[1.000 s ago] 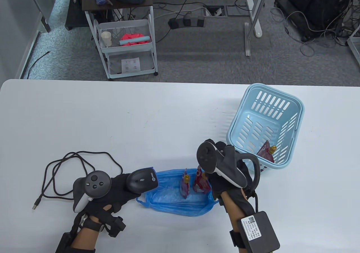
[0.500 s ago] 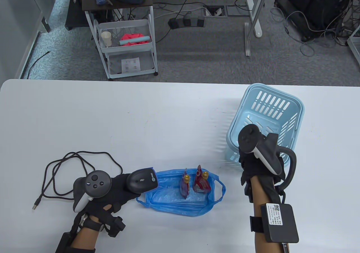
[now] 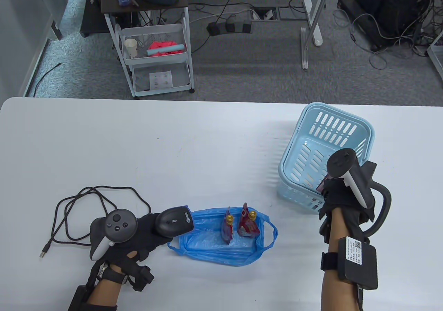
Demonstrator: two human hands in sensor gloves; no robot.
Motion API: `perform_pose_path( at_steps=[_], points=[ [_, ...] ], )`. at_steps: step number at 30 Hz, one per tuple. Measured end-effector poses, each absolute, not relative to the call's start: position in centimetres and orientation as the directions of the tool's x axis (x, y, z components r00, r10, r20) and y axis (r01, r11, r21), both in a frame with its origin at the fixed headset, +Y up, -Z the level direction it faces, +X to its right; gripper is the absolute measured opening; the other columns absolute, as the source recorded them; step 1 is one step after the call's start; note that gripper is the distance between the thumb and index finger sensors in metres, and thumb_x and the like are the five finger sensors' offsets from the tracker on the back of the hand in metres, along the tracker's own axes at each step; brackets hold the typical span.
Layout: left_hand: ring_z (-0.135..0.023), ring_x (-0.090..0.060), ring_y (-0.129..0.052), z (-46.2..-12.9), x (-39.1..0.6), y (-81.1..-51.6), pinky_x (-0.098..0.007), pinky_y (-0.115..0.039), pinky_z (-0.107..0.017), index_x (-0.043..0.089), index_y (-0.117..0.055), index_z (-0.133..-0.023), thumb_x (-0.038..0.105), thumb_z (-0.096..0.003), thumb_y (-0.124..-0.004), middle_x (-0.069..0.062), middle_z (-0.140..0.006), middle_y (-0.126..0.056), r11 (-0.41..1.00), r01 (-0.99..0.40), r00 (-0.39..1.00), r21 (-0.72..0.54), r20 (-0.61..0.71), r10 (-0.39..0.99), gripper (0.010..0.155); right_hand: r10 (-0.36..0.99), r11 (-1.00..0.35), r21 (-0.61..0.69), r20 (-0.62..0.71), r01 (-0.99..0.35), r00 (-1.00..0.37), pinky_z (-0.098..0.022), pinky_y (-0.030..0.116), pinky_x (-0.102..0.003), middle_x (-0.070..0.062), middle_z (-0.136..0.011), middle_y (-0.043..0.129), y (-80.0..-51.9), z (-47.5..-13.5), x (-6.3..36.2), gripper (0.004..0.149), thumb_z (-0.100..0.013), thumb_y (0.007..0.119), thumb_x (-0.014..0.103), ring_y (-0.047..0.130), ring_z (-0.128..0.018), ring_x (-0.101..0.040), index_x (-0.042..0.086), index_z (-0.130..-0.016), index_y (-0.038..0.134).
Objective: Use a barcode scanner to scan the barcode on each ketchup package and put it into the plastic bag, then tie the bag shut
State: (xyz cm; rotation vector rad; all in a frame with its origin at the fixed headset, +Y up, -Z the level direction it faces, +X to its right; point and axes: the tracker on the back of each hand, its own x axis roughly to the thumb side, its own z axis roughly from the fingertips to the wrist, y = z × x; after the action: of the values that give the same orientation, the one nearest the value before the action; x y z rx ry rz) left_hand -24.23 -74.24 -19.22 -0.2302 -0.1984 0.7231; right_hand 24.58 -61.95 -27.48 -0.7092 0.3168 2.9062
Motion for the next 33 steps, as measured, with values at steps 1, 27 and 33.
perform_pose_path(
  at_steps=[1, 27, 33],
  points=[
    [-0.071, -0.029, -0.099, -19.2, -24.2, -74.2, -0.051, -0.077, -0.063, 0.032, -0.085, -0.086, 0.050, -0.0411, -0.090, 0.004, -0.083, -0.090, 0.727, -0.630, 0.733, -0.275, 0.098, 0.673, 0.049, 0.064, -0.973, 0.167, -0.465, -0.158, -0.883, -0.052, 0.074, -0.050, -0.025, -0.104, 0.070, -62.1, -27.6, 24.4, 0.059, -0.053, 0.078, 0.029, 0.080, -0.078, -0.044, 0.012, -0.107, 0.060],
    [-0.071, -0.029, -0.099, -19.4, -24.4, -74.3, -0.051, -0.078, -0.062, 0.032, -0.085, -0.086, 0.050, -0.0410, -0.090, 0.004, -0.083, -0.090, 0.722, -0.634, 0.734, -0.276, 0.080, 0.674, 0.049, -0.068, -0.966, 0.251, -0.457, -0.055, -0.887, -0.043, 0.078, -0.043, -0.013, -0.087, 0.087, -64.5, -30.0, 23.2, 0.047, -0.050, 0.082, 0.021, 0.089, -0.068, -0.036, 0.015, -0.096, 0.073],
    [-0.071, -0.029, -0.099, -19.4, -24.5, -74.3, -0.051, -0.078, -0.062, 0.032, -0.085, -0.086, 0.050, -0.0410, -0.090, 0.004, -0.083, -0.090, 0.721, -0.636, 0.733, -0.275, 0.080, 0.676, 0.049, -0.024, -0.976, 0.205, -0.435, -0.074, -0.900, -0.044, 0.078, -0.044, -0.015, -0.084, 0.088, -64.7, -29.9, 23.4, 0.046, -0.049, 0.083, 0.021, 0.089, -0.067, -0.036, 0.012, -0.094, 0.074]
  ],
)
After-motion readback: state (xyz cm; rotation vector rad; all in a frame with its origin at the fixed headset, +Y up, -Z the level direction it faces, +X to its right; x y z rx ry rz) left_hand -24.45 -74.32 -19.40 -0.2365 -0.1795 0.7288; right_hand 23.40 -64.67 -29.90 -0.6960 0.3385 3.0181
